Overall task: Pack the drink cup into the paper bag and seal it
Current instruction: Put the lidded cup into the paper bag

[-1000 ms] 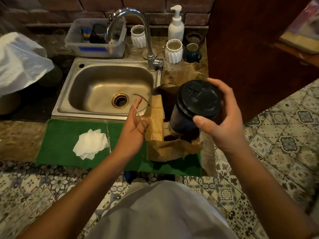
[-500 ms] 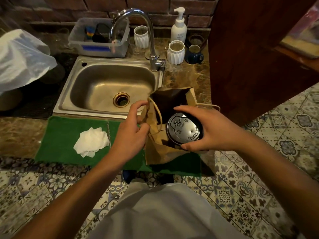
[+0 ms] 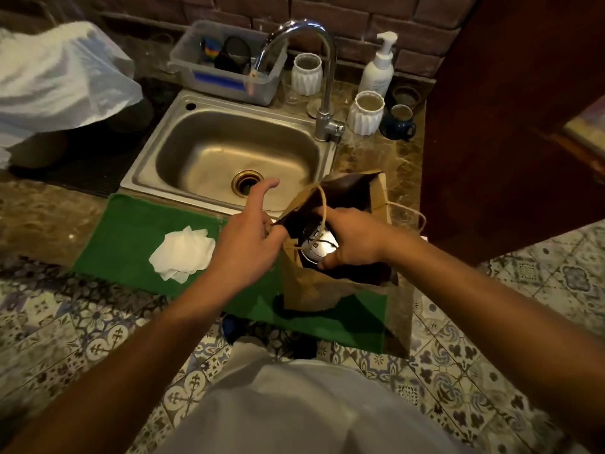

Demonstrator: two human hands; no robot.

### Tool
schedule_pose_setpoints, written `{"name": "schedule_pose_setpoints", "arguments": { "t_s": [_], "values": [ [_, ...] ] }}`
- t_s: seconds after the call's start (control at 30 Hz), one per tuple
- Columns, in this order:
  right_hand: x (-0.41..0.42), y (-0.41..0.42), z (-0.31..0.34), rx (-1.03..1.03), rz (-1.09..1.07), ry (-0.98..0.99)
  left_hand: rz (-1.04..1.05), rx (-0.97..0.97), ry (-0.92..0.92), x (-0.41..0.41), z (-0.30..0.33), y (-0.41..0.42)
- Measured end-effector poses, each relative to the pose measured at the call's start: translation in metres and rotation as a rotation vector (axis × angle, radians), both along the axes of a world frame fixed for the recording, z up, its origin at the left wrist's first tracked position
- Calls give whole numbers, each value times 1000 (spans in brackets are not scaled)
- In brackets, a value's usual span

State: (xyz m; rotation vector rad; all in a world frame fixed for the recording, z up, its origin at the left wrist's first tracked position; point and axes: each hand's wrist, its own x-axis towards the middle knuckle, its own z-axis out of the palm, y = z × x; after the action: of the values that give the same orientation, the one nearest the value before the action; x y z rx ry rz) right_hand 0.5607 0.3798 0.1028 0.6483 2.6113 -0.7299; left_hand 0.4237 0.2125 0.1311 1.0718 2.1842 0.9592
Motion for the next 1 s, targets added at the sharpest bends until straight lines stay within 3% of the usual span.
{"name": "schedule_pose_setpoints", "arguments": {
  "t_s": [0.23, 0.53, 0.73, 0.83, 1.0],
  "values": [
    [-20, 2, -16, -55, -54, -20, 33, 37, -43, -16, -6, -1],
    [-26, 4, -18, 147, 19, -73, 37, 66, -117, -27, -20, 1],
    [-26, 9, -17, 71, -70, -73, 31, 56, -124, -26, -23, 2],
    [-26, 1, -13, 146, -34, -98, 40, 56, -139, -25, -23, 3],
    [-7, -15, 17, 325, 101, 47, 89, 84, -192, -26, -25, 3]
  ]
}}
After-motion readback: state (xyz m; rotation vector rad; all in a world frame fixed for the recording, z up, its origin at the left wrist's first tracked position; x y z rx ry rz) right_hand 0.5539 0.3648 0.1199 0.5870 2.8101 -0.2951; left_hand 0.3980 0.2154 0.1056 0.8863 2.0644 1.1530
